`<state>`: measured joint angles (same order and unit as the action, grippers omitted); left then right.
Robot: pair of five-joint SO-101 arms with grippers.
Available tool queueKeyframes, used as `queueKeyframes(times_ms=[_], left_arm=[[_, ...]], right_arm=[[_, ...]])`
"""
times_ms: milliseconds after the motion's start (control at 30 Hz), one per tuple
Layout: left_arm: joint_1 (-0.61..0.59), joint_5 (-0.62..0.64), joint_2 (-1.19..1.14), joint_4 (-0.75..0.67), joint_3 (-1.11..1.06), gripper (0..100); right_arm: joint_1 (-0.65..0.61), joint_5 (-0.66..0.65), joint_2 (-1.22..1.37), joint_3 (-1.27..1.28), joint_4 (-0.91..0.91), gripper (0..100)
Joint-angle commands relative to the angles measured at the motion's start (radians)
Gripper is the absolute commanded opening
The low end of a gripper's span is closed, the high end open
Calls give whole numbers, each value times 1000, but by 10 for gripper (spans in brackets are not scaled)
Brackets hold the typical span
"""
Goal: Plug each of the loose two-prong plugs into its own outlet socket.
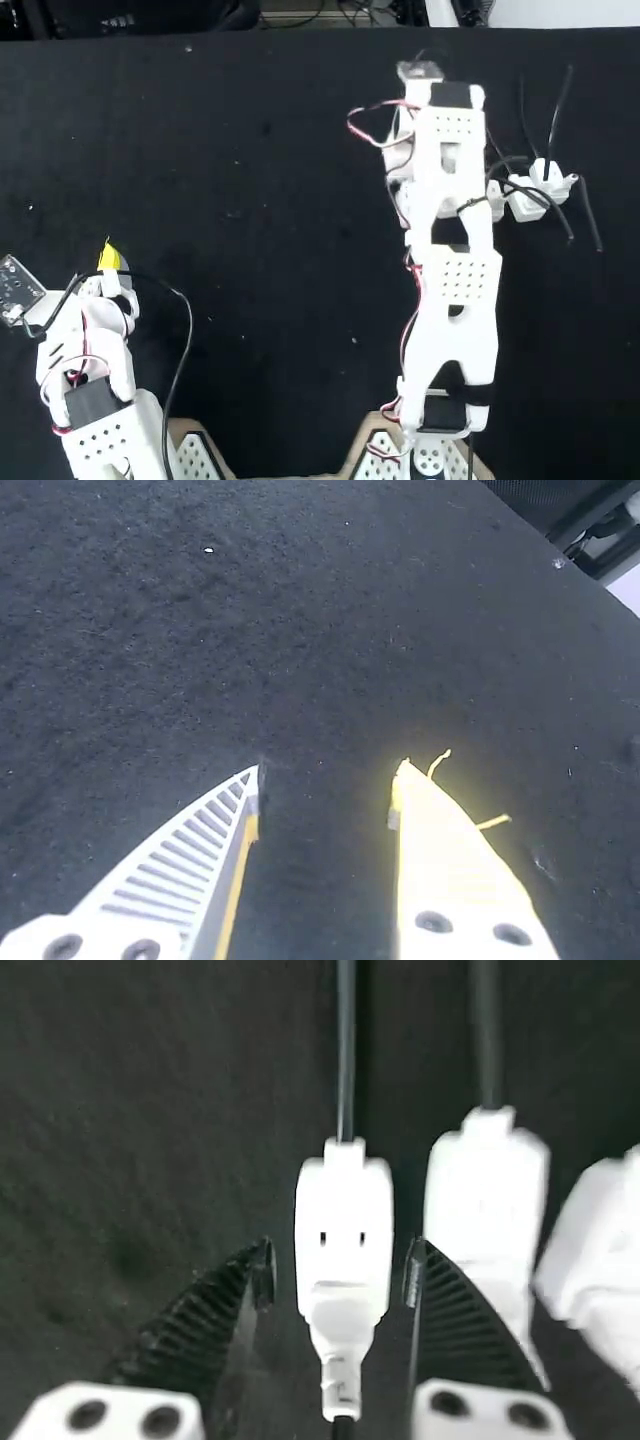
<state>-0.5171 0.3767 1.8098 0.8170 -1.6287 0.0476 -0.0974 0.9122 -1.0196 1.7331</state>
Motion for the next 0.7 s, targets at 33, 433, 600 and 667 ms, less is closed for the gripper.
queueKeyframes(times_ms=[33,433,600,667], left_arm=[[16,12,8,-20,28,213],[16,12,8,-20,28,213],[16,12,8,-20,28,213],[16,12,8,-20,28,213]], right_arm=[[-11,3,-104,-53,34,194],[-84,6,-970,498,34,194],[-80,0,-1320,751,32,166],[-80,0,-1448,840,23,109]])
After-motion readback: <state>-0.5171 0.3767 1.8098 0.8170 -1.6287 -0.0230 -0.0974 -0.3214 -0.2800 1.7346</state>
